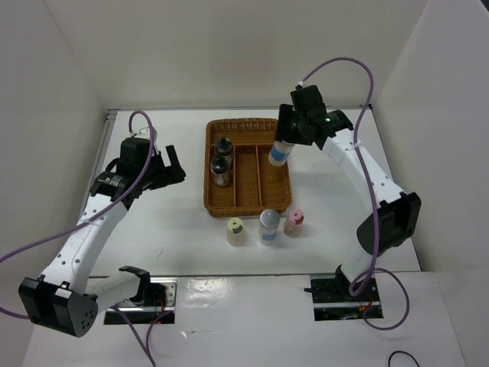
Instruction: Organize the condiment bottles
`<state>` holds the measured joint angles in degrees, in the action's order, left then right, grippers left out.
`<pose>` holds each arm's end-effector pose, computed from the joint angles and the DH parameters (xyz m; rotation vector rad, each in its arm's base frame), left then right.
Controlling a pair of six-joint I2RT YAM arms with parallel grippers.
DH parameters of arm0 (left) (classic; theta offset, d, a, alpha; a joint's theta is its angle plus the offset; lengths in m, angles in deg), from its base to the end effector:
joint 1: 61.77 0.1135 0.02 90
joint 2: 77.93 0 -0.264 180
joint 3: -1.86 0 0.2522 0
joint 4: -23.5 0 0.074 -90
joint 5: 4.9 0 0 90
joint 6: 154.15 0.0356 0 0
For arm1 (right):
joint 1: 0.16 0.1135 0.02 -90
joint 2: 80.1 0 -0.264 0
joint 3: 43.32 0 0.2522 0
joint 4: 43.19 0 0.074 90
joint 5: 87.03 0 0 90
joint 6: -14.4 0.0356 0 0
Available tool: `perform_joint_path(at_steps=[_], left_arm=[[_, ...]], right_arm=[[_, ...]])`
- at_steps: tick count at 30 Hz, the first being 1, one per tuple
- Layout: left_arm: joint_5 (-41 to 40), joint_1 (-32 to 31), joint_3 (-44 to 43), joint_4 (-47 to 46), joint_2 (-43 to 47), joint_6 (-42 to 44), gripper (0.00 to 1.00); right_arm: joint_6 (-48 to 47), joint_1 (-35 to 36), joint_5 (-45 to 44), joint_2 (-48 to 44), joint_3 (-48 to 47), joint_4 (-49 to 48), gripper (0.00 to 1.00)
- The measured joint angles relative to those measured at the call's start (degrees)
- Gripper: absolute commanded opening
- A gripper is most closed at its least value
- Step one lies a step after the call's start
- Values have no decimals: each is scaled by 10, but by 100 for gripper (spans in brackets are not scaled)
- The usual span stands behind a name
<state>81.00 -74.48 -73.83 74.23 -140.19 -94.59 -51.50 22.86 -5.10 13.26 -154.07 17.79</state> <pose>0.2245 -0.0480 0.3394 -0.3845 2.2073 -0.3335 0.3289 0.1343 0.3771 0.0926 2.3336 0.2491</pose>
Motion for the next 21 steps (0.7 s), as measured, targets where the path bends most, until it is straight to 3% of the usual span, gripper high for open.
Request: perform_joint_path(at_steps=[12,21], left_arm=[[25,2,11,-20,-2,1,100],[30,12,12,-24,-2,2,100]], right_arm=[[-13,70,-3,208,-221,-11,42],[-13,80,-13,268,-242,-5,43]])
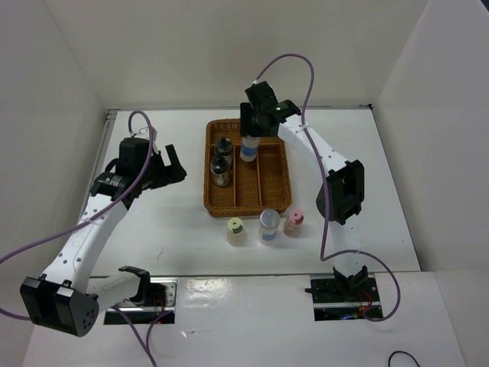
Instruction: Organize the condiment bottles
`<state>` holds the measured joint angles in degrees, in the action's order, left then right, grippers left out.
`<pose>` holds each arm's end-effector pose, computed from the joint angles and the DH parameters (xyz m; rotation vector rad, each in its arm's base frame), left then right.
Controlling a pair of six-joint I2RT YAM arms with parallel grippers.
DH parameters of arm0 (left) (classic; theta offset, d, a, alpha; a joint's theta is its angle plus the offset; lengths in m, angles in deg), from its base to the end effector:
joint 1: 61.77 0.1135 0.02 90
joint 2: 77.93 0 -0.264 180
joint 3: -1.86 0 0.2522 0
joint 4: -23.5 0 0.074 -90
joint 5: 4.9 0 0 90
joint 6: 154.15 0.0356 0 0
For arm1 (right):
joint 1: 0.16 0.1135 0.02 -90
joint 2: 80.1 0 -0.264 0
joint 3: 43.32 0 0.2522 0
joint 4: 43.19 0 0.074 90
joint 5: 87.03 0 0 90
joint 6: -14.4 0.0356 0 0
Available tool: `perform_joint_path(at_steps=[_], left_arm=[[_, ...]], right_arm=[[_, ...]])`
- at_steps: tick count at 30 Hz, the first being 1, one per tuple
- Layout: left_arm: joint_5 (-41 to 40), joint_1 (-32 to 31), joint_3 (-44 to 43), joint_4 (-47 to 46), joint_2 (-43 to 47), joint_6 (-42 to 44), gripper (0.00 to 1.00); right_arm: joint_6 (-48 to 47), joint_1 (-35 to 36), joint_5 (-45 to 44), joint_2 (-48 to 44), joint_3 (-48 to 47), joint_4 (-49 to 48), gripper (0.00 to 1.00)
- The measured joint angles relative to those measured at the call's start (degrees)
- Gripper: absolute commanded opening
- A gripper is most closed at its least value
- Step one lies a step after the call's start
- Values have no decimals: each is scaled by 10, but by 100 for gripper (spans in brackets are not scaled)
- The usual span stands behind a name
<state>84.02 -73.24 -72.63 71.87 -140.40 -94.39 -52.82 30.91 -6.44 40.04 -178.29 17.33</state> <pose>0.2284 -0.0457 0.3352 -0.3744 2.2003 -0.3821 0.4078 0.2389 0.3283 -0.0920 2.3683 0.2629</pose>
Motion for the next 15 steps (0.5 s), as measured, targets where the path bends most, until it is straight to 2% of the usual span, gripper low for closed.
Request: perform_joint_path(at_steps=[15], left_arm=[[0,1,12,-7,6,1,100]], right_arm=[[0,13,-19,62,-23,-4,46]])
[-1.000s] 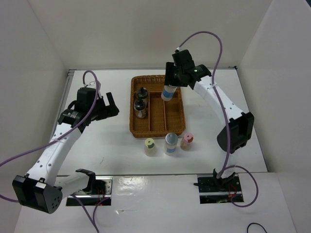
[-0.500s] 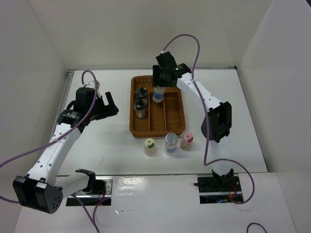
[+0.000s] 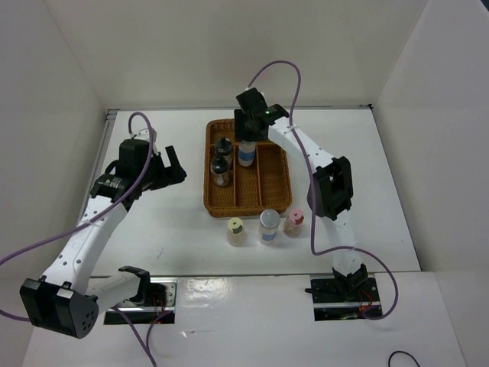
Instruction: Organize the condiment bottles
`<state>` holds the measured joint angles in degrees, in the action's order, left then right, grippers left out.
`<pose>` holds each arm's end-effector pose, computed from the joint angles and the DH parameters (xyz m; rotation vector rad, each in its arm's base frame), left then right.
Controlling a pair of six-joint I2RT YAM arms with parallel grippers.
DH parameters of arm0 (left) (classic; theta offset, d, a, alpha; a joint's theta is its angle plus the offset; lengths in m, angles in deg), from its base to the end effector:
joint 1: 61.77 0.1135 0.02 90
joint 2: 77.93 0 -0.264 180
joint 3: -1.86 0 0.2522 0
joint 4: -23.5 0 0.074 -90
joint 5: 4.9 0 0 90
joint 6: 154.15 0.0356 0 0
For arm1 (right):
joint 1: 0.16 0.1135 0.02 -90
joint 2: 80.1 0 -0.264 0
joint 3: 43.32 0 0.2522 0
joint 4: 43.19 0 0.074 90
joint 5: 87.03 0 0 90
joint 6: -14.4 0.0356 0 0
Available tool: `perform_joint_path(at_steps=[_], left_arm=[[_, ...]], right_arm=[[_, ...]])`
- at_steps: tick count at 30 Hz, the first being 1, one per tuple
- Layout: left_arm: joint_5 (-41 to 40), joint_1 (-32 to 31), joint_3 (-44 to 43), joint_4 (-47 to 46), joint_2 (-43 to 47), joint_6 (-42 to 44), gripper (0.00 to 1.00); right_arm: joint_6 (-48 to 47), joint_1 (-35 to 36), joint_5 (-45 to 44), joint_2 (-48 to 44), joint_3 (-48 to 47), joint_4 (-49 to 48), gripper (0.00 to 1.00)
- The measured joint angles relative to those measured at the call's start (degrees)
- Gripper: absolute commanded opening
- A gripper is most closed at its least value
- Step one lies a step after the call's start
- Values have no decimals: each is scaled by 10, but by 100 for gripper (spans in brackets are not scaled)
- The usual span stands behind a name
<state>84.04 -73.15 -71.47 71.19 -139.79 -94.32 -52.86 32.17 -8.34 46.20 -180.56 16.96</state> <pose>0.2267 -0.0449 0.3317 -0.3743 2.1979 -0.3817 0.4220 0.2589 0.2917 -0.1133 2.4148 0.2031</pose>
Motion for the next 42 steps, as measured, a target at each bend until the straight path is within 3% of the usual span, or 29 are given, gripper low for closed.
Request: perform_joint_path(at_steps=[8,11,12,15,22,25,35,42], left_arm=[[0,1,0,-1,6,0,100],[0,4,0,-1,7,0,100],[0,4,1,-2,8,0,100],[0,5,5,-3,10,0,100],[0,5,12,-5,20,0,100],[1,5,12,-6,23,0,100],[6,5,18,-12,24,0,100],[9,5,19,-13,24,0,100]], right_arm=[[-1,2,-11,28,-14,-2,56],[-1,2,-17,28,-14,-4,70],[1,2,-18,28,-14,-4,83],[4,3,-21,28,-14,-8,99],[5,13,-30,-19,56,-14,99],[6,25,-37,-88,125,-20,99],[47,68,-25,-454,433,-52,99],[93,113,-20,-516,538,-46,99]])
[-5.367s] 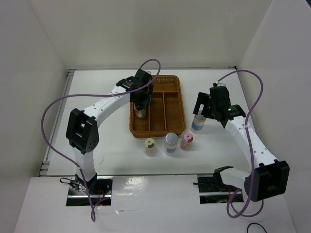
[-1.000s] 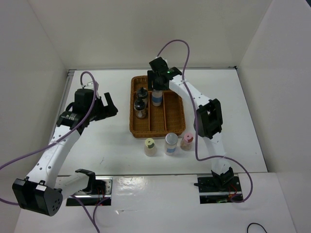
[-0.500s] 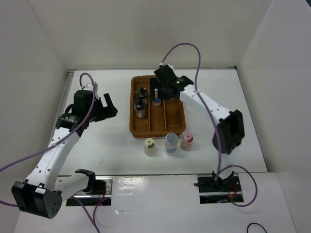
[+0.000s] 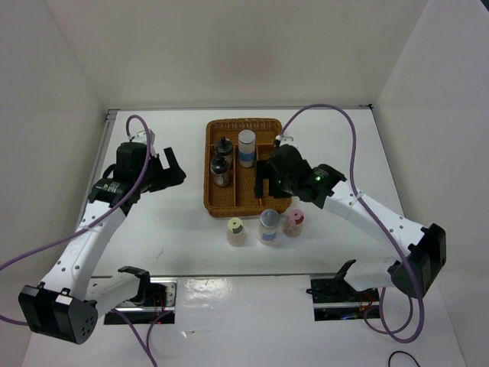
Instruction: Organize the condiment bottles
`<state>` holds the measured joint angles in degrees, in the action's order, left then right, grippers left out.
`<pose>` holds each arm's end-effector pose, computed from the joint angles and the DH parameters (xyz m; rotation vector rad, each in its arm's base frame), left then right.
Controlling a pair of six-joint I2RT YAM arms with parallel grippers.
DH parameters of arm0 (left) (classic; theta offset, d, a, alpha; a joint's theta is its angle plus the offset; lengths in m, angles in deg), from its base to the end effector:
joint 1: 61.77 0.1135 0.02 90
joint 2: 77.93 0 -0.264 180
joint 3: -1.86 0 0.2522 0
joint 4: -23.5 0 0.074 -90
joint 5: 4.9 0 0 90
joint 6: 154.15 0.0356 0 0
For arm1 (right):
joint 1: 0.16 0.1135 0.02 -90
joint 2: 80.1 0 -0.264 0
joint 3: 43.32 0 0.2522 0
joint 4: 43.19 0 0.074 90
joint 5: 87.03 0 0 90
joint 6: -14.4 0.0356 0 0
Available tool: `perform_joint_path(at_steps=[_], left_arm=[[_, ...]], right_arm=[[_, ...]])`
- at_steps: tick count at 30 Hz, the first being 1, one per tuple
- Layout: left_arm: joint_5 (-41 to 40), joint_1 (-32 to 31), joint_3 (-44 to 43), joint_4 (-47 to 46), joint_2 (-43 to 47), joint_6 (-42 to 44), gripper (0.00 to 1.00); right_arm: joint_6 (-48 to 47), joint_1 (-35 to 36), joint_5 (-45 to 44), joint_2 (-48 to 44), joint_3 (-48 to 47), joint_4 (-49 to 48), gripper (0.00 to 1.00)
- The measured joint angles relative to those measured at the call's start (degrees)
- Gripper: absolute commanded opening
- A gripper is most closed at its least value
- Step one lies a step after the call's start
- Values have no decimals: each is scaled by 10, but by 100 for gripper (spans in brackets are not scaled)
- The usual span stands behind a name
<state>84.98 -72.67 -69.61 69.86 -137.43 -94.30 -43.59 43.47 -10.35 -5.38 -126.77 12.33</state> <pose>0.2192 -0.0421 0.3314 -0.3690 2.1686 -0.4046 0.2040 0.1832 0.3273 -0.1318 2.3852 0.3594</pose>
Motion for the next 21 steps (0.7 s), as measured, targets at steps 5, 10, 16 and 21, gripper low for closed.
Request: perform_joint_path(at_steps=[5,10,16,21], left_arm=[[0,0,8,-4,2,0,100],[0,0,15,-6,2,0,100],[0,0,15,-8,2,0,100],[0,0,15,-8,4,0,100]], right_arm=[[34,27,3,-18,64,15,99],[61,49,5,-49,83,18,99],[85,89,-3,-38,83,18,99],[101,101,-18,-9,84,25,99]])
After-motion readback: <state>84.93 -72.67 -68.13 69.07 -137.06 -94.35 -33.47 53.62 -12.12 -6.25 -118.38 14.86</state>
